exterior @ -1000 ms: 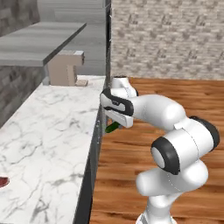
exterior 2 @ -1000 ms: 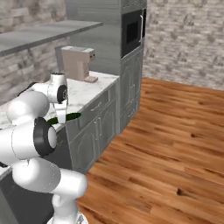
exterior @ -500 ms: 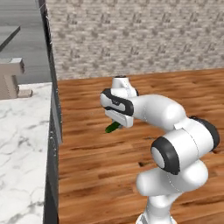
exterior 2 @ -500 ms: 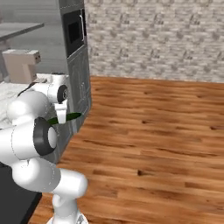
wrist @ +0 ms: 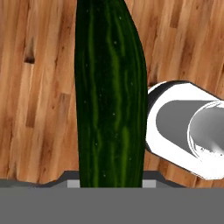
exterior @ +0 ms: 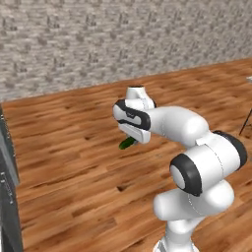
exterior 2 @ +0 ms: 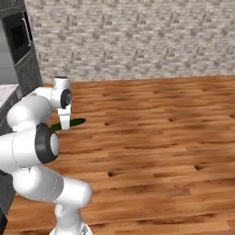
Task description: Turn on the sink faucet. Then move the cucumber from the counter to the sink. Turn off the sink. Move the vegetable from the sink to the pot next to the stove. Finally move the pot to the rear left burner.
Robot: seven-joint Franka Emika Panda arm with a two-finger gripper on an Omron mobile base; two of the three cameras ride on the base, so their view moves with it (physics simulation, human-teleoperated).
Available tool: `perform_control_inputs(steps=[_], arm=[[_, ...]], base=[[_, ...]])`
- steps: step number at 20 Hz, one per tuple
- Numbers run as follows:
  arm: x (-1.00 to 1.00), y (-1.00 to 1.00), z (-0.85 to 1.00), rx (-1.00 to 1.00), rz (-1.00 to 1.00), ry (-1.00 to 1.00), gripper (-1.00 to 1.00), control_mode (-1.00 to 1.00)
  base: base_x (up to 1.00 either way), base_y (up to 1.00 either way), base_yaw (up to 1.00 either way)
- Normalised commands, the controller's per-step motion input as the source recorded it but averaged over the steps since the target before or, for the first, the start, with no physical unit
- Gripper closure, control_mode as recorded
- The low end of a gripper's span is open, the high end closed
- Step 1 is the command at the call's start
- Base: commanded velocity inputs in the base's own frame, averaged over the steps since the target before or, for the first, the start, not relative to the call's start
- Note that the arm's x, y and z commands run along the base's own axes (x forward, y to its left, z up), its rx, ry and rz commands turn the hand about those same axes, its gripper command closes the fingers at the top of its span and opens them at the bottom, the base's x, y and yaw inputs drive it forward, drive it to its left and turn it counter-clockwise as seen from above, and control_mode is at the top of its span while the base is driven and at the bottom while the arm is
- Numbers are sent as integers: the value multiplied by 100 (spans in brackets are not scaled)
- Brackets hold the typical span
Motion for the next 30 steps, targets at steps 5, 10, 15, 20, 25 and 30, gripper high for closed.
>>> perform_control_inputs(steps=[5, 10, 15, 20, 25, 30], arm=[[0, 0, 0, 0, 0, 0, 100, 100], [0, 0, 0, 0, 0, 0, 100, 100], [0, 0, 0, 0, 0, 0, 100, 100], [0, 0, 0, 0, 0, 0, 100, 100], [0, 0, 0, 0, 0, 0, 100, 100], [0, 0, 0, 0, 0, 0, 100, 100]], base=[[0, -41, -46], [3, -42, -46], [9, -44, -45], [13, -45, -45], [14, -48, -44], [14, -48, -44]])
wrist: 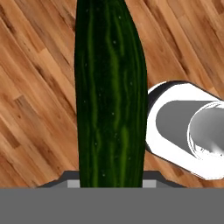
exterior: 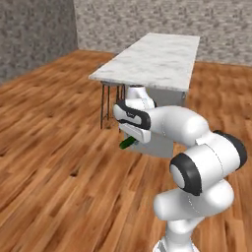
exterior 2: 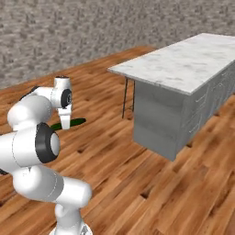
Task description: Turn on the sink faucet. Then move the cucumber from the counter to the sink. Turn off the sink. Move the vegetable from the sink to the pot next to the stove. Finally move the pot to the rear left burner.
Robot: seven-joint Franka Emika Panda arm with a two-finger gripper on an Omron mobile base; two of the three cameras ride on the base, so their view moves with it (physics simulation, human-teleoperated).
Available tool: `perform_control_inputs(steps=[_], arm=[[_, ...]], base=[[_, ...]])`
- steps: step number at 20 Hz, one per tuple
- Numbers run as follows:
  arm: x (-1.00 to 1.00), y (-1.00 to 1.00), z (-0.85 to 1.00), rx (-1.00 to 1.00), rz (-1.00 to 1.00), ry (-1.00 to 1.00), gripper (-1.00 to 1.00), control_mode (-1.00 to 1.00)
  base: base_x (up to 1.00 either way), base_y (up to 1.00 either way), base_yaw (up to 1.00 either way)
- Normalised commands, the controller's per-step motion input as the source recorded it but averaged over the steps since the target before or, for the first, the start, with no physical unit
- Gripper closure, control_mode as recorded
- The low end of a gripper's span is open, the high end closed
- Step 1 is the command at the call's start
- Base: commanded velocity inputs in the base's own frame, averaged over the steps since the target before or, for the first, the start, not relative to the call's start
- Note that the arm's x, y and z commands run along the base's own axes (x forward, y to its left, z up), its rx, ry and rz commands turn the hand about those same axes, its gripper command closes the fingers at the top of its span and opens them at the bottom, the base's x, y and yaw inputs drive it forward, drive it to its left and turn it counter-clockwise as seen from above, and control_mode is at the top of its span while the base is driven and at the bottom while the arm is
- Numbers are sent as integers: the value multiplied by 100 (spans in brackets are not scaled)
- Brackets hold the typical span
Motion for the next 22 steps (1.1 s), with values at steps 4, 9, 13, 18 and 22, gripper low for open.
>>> perform_control_inputs(steps=[4, 9, 13, 18, 22], arm=[[0, 0, 0, 0, 0, 0, 100, 100], [0, 0, 0, 0, 0, 0, 100, 100], [0, 0, 0, 0, 0, 0, 100, 100], [0, 0, 0, 0, 0, 0, 100, 100], [0, 0, 0, 0, 0, 0, 100, 100]], base=[[17, -44, -45], [19, -44, -44], [23, -42, -44], [24, -42, -44], [28, -39, -44]])
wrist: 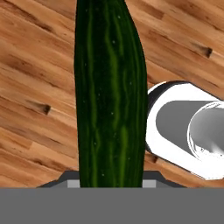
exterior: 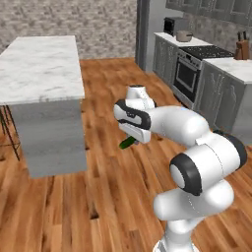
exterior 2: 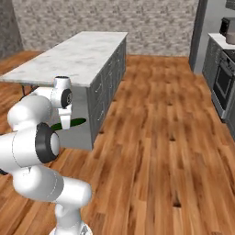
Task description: Turn on the sink faucet. Then move the cucumber from the counter to the sink. Turn off the sink. Move the vegetable from the sink to the pot next to the stove. Finally move the pot to the rear left burner.
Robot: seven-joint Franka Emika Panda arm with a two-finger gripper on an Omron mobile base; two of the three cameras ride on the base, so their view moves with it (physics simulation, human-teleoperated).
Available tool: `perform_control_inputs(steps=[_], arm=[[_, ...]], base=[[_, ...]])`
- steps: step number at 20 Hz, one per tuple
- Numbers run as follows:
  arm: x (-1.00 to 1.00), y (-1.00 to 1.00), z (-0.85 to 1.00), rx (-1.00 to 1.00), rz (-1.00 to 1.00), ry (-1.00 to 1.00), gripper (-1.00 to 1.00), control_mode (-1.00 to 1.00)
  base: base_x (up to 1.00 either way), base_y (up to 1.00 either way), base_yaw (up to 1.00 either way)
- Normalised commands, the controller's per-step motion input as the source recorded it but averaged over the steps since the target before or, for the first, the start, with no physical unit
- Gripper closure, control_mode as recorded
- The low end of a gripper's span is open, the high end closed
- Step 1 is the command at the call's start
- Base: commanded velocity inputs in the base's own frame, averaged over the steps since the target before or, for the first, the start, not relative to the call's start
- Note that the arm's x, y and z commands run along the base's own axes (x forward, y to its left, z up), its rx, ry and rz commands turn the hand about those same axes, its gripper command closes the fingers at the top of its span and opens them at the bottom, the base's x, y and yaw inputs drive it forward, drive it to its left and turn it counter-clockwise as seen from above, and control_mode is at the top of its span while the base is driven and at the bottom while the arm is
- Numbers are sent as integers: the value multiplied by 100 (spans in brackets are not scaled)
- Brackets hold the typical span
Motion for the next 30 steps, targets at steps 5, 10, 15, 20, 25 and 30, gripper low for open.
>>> perform_control_inputs(steps=[5, 10, 15, 20, 25, 30], arm=[[0, 0, 0, 0, 0, 0, 100, 100], [0, 0, 0, 0, 0, 0, 100, 100], [0, 0, 0, 0, 0, 0, 100, 100], [0, 0, 0, 0, 0, 0, 100, 100], [0, 0, 0, 0, 0, 0, 100, 100], [0, 0, 0, 0, 0, 0, 100, 100]], base=[[44, -15, -42], [68, 1, -38], [86, 9, -33], [87, 3, -31], [84, 0, -31], [81, 0, -30]])
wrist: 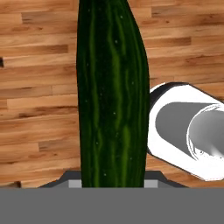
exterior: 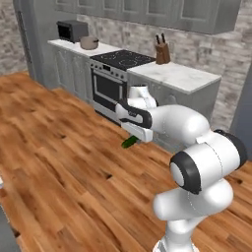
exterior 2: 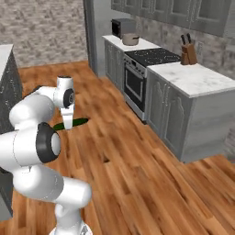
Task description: Turn on the sink faucet. Then move the cucumber from the counter to the sink. Turn off the sink. Move the vegetable from the sink to the pot next to the stove. Finally move the pot to the rear left burner.
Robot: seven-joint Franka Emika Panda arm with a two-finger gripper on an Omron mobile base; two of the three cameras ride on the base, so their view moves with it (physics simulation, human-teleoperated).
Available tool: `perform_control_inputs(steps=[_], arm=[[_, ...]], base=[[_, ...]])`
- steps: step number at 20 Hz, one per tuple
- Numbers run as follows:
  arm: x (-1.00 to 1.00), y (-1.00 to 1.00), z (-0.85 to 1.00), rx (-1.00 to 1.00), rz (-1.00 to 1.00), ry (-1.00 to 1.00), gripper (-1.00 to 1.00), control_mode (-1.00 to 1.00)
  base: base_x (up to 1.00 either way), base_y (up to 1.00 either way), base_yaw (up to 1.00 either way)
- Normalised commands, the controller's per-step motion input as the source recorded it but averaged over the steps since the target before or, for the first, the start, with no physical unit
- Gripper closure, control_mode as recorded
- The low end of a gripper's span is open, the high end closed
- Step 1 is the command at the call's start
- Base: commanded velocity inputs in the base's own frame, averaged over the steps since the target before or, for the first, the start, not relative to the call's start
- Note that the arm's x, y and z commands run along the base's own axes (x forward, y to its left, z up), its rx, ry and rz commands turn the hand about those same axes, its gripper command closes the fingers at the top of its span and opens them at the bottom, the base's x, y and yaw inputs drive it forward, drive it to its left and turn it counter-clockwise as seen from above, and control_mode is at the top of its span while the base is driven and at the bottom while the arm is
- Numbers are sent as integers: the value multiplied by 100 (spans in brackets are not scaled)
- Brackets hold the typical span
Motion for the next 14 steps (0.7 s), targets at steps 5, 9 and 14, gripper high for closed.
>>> perform_control_inputs(steps=[5, 9, 14], arm=[[0, 0, 0, 0, 0, 0, 100, 100], [0, 0, 0, 0, 0, 0, 100, 100], [0, 0, 0, 0, 0, 0, 100, 100]], base=[[85, 0, -30], [91, 0, -30], [99, 5, -27]])
